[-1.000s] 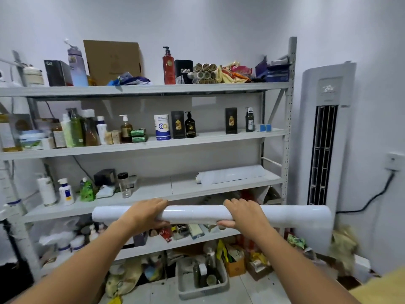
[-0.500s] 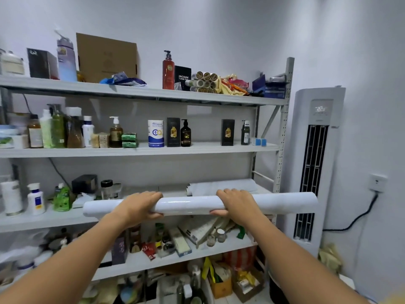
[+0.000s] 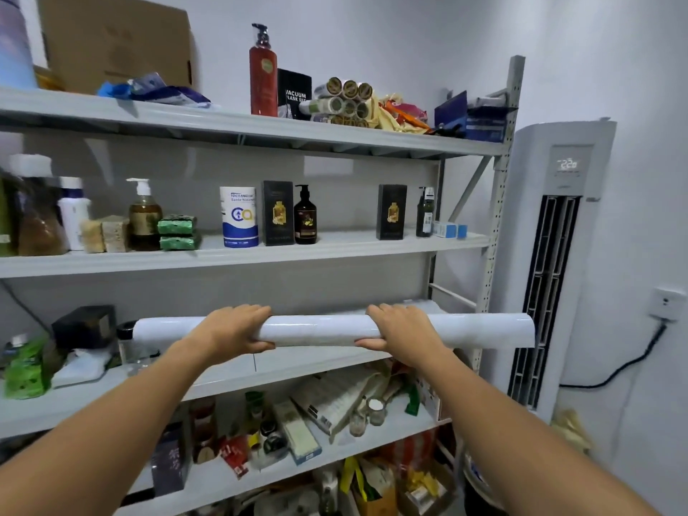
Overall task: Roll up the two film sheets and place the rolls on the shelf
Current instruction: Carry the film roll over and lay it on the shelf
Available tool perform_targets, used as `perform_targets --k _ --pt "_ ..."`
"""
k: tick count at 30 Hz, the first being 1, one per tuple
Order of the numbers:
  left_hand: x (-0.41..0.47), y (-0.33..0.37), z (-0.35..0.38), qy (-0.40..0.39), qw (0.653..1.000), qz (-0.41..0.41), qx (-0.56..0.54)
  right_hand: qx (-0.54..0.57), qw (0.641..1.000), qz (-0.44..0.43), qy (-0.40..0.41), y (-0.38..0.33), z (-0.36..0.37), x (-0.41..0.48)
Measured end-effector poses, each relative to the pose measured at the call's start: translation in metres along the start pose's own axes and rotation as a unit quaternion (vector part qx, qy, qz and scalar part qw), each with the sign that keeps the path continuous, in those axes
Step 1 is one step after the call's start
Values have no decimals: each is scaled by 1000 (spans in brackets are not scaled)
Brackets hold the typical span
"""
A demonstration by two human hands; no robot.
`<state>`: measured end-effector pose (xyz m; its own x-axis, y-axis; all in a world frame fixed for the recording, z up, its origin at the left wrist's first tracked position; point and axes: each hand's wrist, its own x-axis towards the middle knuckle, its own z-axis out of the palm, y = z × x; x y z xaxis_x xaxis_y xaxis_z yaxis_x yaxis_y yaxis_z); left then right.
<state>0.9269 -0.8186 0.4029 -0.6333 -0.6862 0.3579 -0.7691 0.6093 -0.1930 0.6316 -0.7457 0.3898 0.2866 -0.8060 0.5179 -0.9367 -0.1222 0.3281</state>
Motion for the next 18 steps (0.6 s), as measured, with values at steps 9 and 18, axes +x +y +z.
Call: perform_targets --k 9,18 --pt "86 -44 58 7 999 45 -22 -34 998 38 -45 25 62 54" --pt "161 -85 97 5 997 71 -25 -46 995 67 -53 45 108 110"
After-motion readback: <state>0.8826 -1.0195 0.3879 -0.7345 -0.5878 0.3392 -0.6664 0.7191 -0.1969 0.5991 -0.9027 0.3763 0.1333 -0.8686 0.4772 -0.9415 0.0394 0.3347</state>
